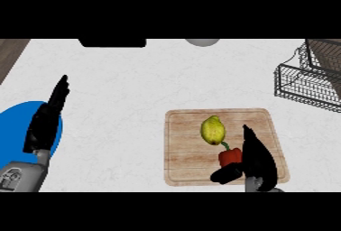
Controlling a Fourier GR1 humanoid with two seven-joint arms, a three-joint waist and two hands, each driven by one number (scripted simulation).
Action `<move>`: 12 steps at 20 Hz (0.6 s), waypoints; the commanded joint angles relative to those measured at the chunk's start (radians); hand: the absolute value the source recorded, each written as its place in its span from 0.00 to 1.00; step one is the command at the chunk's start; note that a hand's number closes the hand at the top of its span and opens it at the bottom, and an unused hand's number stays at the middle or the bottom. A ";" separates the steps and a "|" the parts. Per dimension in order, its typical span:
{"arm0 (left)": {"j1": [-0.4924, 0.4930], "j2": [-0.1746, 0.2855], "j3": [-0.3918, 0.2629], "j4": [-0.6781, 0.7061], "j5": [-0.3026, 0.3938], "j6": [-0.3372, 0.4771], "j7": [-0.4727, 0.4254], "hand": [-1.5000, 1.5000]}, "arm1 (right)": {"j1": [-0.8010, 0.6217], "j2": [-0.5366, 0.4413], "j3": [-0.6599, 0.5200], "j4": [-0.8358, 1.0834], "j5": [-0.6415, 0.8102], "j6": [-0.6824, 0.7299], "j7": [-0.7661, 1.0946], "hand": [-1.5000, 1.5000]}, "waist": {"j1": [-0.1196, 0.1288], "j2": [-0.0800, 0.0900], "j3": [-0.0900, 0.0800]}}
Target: Pick the bell pepper from the cutting board and place it in the tiered basket
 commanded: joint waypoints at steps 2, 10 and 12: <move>0.013 0.009 0.034 -0.013 0.009 -0.043 0.006 0.50 | -0.068 0.010 -0.034 0.115 -0.048 -0.032 0.109 0.00 | 0.003 0.000 0.000; 0.001 -0.007 0.046 0.001 -0.008 -0.051 -0.005 0.50 | -0.073 -0.004 0.072 0.174 -0.059 0.114 0.050 1.00 | 0.004 0.000 0.000; 0.025 -0.006 0.060 0.010 -0.015 -0.057 -0.023 0.50 | -0.072 -0.019 0.052 0.194 -0.036 0.094 0.017 1.00 | 0.003 0.000 0.000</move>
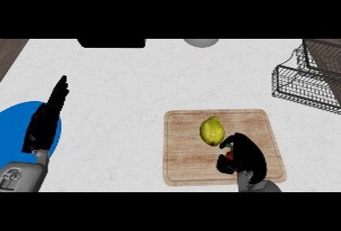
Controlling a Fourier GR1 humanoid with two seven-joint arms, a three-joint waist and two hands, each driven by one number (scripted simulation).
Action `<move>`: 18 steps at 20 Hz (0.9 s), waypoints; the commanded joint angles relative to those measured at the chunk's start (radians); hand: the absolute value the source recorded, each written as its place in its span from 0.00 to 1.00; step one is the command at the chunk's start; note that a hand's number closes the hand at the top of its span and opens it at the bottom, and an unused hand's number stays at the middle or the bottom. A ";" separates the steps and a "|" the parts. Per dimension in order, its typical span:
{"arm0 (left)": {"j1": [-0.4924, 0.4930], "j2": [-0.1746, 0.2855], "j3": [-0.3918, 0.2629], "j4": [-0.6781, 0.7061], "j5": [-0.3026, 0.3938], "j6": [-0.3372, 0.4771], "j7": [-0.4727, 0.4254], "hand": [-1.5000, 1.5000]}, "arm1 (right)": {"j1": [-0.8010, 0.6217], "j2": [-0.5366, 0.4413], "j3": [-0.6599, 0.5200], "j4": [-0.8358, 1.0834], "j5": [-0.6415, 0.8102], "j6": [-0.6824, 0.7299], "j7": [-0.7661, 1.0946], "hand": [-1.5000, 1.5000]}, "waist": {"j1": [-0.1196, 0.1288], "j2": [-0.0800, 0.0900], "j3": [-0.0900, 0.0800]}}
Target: Pick the bell pepper from the cutting board and place it in the tiered basket
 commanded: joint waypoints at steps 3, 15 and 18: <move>0.046 0.002 0.040 -0.050 0.001 -0.034 -0.006 0.50 | -0.002 0.035 0.012 -0.047 0.007 0.065 0.133 1.00 | 0.002 0.006 0.011; -0.010 -0.033 0.036 -0.008 -0.044 -0.050 0.003 0.50 | -0.421 0.008 -0.039 0.277 -0.008 -0.009 -0.240 1.00 | 0.025 0.013 0.012; -0.012 -0.031 0.058 0.003 -0.040 -0.057 -0.002 0.50 | -0.480 0.009 -0.107 0.325 0.030 -0.145 -0.308 1.00 | 0.019 0.012 0.012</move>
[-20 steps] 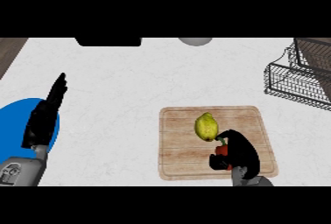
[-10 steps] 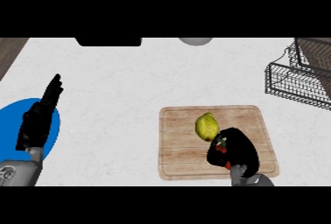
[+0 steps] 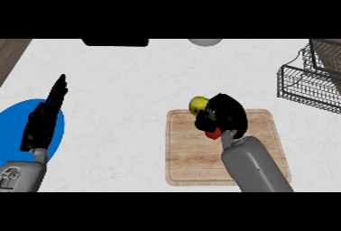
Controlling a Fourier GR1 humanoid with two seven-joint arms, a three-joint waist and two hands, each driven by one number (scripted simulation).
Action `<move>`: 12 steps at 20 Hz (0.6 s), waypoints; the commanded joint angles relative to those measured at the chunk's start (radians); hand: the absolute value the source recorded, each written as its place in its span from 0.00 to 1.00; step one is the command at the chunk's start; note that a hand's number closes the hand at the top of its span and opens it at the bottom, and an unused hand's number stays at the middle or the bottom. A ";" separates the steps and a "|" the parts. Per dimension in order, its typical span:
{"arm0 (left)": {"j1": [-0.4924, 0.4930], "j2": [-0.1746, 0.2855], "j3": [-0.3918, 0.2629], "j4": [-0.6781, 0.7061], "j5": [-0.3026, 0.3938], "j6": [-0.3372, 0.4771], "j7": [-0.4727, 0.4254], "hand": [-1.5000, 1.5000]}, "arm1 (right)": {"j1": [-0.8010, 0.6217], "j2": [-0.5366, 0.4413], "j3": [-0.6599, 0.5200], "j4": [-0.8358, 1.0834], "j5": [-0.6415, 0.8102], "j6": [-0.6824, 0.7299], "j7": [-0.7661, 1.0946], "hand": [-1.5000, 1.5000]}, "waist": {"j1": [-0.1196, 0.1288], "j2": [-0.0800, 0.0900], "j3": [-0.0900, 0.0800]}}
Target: Pick the bell pepper from the cutting board and place it in the tiered basket
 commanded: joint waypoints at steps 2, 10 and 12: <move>0.023 -0.019 -0.008 -0.021 -0.016 0.017 0.014 0.50 | -0.119 0.028 -0.061 -0.021 0.052 -0.180 -0.027 1.00 | -0.002 -0.005 0.001; 0.015 -0.004 0.014 -0.025 -0.017 -0.002 0.016 0.50 | -0.215 -0.079 -0.117 -0.256 0.221 -0.247 0.032 1.00 | -0.024 -0.009 0.000; 0.005 -0.010 0.018 -0.037 -0.008 -0.015 0.040 0.50 | -0.246 -0.128 -0.162 -0.260 0.216 -0.210 0.013 1.00 | -0.019 -0.006 0.000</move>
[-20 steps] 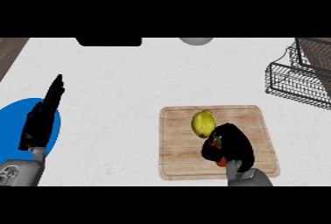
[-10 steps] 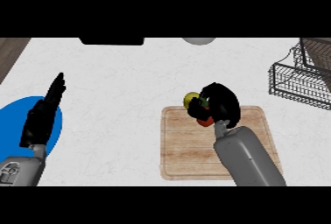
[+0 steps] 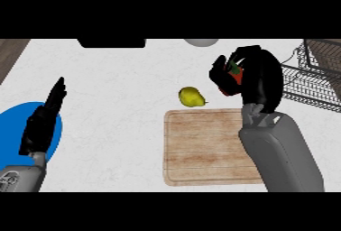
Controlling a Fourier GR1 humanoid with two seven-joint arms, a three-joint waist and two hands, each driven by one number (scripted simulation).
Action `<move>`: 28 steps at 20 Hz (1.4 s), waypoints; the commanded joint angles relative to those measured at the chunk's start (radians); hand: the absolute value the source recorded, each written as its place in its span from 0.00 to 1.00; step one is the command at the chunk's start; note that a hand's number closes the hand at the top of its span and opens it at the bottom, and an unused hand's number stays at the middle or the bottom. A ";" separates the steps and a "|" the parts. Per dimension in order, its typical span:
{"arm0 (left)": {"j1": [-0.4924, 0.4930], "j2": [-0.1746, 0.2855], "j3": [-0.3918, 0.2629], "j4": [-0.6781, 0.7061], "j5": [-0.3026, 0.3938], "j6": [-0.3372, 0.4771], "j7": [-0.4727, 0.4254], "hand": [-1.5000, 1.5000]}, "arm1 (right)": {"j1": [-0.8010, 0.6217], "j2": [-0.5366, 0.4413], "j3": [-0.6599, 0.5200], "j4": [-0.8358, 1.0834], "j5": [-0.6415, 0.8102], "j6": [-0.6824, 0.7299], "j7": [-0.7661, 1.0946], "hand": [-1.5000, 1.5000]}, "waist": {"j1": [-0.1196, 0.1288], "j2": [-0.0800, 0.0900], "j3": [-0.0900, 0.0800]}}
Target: Pick the bell pepper from the cutting board and place it in the tiered basket
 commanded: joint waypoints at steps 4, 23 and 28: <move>0.000 0.005 0.020 -0.024 -0.017 -0.005 0.007 0.50 | -0.103 -0.167 -0.108 -0.096 0.054 0.161 0.048 1.00 | -0.004 0.001 0.000; -0.018 -0.070 0.029 0.026 -0.066 -0.016 -0.009 0.50 | -0.265 -0.478 -0.301 0.328 0.011 0.255 -0.306 1.00 | 0.016 0.009 0.000; 0.022 -0.038 0.050 -0.011 -0.045 -0.058 -0.033 0.50 | -0.201 -0.554 -0.304 0.505 0.120 0.128 -0.394 1.00 | 0.024 0.011 0.001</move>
